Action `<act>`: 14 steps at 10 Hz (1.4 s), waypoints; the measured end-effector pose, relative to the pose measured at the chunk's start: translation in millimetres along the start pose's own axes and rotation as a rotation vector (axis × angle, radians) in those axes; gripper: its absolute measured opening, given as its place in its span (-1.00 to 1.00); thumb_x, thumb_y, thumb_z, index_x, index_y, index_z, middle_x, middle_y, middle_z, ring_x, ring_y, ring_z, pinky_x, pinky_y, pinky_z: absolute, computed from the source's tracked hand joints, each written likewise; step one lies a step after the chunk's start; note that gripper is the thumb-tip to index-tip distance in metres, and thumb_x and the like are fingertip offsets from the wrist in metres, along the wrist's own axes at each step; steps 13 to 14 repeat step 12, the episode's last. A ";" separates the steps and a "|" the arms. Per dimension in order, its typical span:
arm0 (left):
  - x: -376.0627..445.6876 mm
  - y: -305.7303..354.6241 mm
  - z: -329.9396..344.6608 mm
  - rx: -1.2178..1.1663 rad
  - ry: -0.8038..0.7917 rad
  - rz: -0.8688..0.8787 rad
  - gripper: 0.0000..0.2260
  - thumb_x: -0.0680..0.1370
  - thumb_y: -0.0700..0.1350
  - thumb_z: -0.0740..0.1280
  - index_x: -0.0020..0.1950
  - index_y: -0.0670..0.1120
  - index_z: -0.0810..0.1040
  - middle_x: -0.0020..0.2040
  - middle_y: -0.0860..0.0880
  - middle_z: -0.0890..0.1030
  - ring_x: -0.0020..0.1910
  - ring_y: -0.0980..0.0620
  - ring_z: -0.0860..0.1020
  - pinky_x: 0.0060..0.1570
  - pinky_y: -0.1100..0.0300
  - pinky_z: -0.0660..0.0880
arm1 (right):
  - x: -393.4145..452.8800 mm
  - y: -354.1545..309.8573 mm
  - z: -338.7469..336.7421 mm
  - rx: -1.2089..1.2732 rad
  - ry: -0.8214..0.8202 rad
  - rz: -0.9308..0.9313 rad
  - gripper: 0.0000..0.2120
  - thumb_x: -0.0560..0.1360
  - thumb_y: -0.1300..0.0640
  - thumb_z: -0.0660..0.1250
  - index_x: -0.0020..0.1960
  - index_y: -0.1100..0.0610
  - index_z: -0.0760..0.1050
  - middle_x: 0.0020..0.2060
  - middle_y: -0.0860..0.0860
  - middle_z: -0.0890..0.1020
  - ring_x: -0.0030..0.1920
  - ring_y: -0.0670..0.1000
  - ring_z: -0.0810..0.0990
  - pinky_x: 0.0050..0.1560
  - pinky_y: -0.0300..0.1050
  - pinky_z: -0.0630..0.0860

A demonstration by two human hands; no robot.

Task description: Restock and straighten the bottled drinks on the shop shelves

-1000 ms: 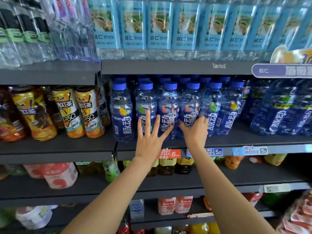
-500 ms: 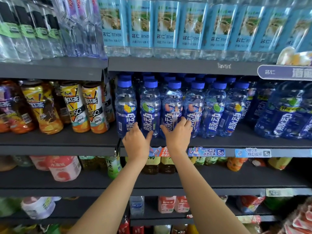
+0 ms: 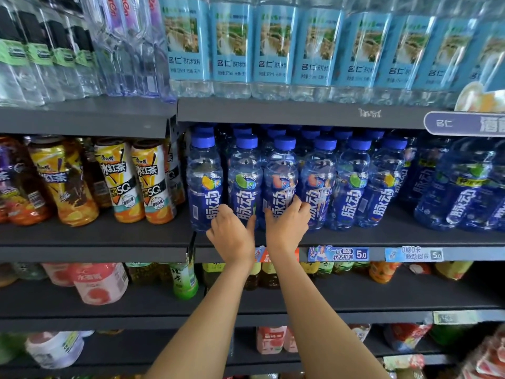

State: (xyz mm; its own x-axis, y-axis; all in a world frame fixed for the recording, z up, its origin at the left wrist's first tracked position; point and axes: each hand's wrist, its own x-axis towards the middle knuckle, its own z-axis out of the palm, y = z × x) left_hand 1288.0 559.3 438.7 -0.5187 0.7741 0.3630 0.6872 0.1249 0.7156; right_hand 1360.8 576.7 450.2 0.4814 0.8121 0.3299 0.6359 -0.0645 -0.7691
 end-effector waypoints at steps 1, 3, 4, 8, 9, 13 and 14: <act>1.6 -2.5 1.1 0.025 0.027 0.053 -0.61 0.45 0.08 0.39 0.08 -0.16 0.39 -0.03 -0.08 0.56 0.03 -0.11 0.49 0.09 0.03 0.29 | 1.6 1.3 -0.9 0.003 -0.029 -0.007 -0.39 0.47 0.05 0.37 0.41 0.20 0.22 0.27 0.10 0.36 0.31 0.12 0.32 0.24 0.02 0.30; 4.2 -5.2 -3.0 0.051 0.022 0.117 -0.61 0.45 0.11 0.38 0.05 -0.15 0.39 -0.09 -0.06 0.54 -0.02 -0.09 0.49 0.02 0.08 0.24 | -2.4 -3.3 4.8 0.032 0.014 0.053 -0.48 0.46 0.04 0.38 0.31 0.21 0.30 0.22 0.11 0.39 0.28 0.14 0.33 0.18 0.03 0.35; 4.7 -8.8 -9.2 0.037 0.017 0.158 -0.65 0.45 0.11 0.37 0.01 -0.11 0.38 -0.12 -0.02 0.53 -0.04 -0.05 0.48 -0.01 0.11 0.21 | -0.9 -4.1 2.9 0.003 -0.005 0.044 -0.51 0.46 0.03 0.38 0.27 0.21 0.30 0.20 0.12 0.38 0.26 0.15 0.35 0.16 0.03 0.35; 29.9 -49.2 -41.7 -0.182 0.001 -0.044 -0.36 0.41 -0.07 0.46 0.38 -0.20 0.25 0.32 -0.19 0.40 0.30 -0.18 0.36 0.21 -0.02 0.34 | -39.9 -27.3 19.0 -0.097 -0.092 -0.184 -0.42 0.49 -0.07 0.31 0.38 0.14 0.21 0.28 0.06 0.36 0.31 0.09 0.31 0.23 0.00 0.26; 39.2 -49.0 -42.8 -0.163 -0.061 -0.017 -0.45 0.45 -0.08 0.43 0.35 -0.18 0.28 0.27 -0.14 0.49 0.26 -0.15 0.44 0.12 0.02 0.37 | -38.0 -27.5 24.3 -0.150 -0.109 -0.157 -0.44 0.51 -0.05 0.29 0.39 0.15 0.17 0.29 0.05 0.34 0.32 0.07 0.30 0.24 0.00 0.26; 15.8 -50.7 -64.6 -0.261 -0.010 0.168 -0.45 0.47 -0.09 0.40 0.38 -0.17 0.26 0.30 -0.07 0.41 0.28 0.01 0.40 0.18 0.15 0.37 | -37.5 -26.2 -20.7 -0.008 -0.144 -0.309 -0.52 0.48 -0.05 0.33 0.30 0.11 0.29 0.21 0.00 0.42 0.24 0.02 0.39 0.20 -0.07 0.29; 15.8 -50.7 -64.6 -0.261 -0.010 0.168 -0.45 0.47 -0.09 0.40 0.38 -0.17 0.26 0.30 -0.07 0.41 0.28 0.01 0.40 0.18 0.15 0.37 | -37.5 -26.2 -20.7 -0.008 -0.144 -0.309 -0.52 0.48 -0.05 0.33 0.30 0.11 0.29 0.21 0.00 0.42 0.24 0.02 0.39 0.20 -0.07 0.29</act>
